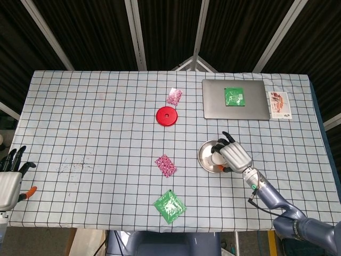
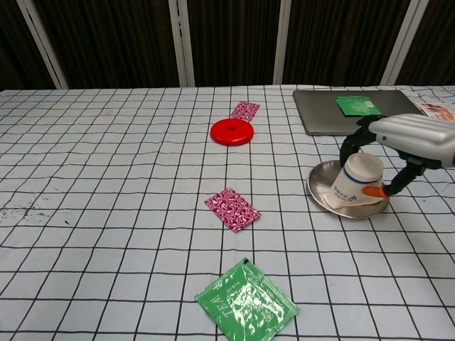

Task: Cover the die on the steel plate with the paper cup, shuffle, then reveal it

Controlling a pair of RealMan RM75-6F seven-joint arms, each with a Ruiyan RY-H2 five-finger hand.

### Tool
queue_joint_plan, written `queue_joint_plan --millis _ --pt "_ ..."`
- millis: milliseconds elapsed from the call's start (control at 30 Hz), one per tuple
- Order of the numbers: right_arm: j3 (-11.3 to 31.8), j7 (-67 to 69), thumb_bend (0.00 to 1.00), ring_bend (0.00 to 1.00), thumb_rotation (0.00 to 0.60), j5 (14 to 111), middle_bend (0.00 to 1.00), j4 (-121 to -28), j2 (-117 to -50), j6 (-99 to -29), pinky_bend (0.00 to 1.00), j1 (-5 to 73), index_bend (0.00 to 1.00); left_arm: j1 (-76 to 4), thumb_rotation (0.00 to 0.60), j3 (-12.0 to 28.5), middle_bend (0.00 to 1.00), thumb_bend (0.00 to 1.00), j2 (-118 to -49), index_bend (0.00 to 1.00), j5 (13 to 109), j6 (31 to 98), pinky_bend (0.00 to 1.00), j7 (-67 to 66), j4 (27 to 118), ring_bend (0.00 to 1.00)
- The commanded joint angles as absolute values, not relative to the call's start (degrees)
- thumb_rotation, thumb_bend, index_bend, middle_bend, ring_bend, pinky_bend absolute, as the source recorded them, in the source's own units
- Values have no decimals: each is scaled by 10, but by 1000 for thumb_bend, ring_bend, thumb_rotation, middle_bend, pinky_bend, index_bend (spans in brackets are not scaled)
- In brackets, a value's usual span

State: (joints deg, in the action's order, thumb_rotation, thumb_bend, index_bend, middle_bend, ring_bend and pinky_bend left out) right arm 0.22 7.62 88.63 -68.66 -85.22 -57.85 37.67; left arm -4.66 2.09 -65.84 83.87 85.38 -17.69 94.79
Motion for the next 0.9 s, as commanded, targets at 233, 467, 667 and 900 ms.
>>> queue_joint_plan --millis 233,467,667,900 --pt "17 86 424 231 600 881 508 -698 -868 -560 0 394 589 -47 600 22 0 236 -656 360 838 854 128 -171 946 0" --pt "31 108 423 230 600 874 507 -687 -887 -546 0 409 589 -48 600 22 0 237 -656 360 837 852 128 -171 945 0" --pt "42 128 424 231 600 869 507 -668 -903 -536 0 422 589 -48 600 22 0 236 -657 360 837 851 128 -173 945 0" --pt "52 140 423 234 600 870 507 -619 -925 -548 0 429 603 -50 600 23 0 236 -659 360 834 848 128 -176 944 0"
